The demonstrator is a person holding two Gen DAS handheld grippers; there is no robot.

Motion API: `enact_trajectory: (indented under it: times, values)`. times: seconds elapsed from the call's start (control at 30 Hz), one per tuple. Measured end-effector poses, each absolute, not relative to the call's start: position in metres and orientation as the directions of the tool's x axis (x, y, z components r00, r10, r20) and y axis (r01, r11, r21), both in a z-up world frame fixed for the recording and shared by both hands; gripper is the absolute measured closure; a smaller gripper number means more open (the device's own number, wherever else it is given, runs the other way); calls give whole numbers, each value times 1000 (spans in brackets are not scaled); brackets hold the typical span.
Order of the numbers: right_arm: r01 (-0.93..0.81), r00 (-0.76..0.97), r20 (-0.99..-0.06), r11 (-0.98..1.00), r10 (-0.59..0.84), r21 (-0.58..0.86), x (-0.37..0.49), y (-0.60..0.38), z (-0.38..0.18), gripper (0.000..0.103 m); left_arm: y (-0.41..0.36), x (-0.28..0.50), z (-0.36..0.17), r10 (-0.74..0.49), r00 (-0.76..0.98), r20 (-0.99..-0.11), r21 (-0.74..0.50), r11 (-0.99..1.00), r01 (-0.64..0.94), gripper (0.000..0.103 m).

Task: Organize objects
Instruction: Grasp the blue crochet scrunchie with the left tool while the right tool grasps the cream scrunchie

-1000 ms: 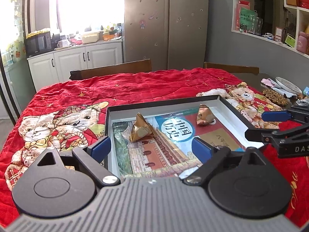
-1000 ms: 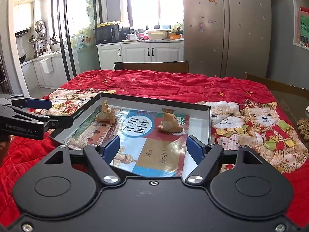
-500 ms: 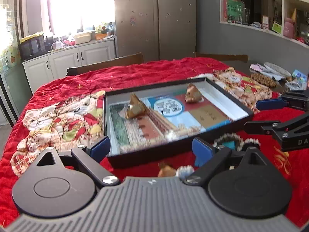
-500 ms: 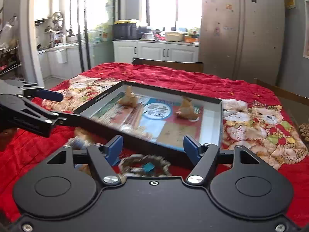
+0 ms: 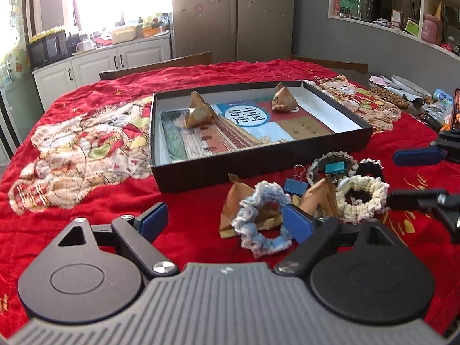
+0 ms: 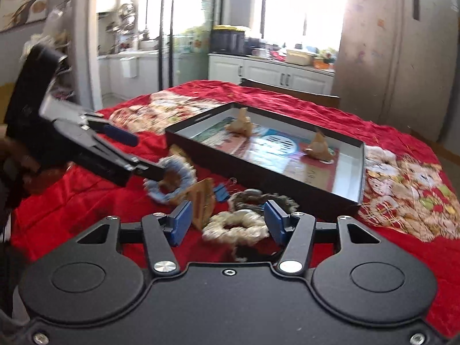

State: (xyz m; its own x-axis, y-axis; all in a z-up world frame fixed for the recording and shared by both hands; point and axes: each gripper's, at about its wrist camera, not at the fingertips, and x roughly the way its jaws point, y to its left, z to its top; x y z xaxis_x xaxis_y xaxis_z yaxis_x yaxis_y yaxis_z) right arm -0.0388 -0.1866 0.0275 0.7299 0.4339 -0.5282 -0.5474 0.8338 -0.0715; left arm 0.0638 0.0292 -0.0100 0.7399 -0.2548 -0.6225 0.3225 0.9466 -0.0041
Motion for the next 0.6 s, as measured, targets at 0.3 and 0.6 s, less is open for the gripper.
enact_trajectory:
  times: [0.3, 0.6]
  values:
    - [-593, 720, -573, 776, 391, -215, -48, -162, 7, 58, 26, 64, -24, -275, 700, -659, -47, 944, 327, 31]
    - [-580, 746, -578, 749, 332, -318, -45, -153, -5, 64, 25, 65, -27, -293, 686, -666, -71, 940, 333, 48]
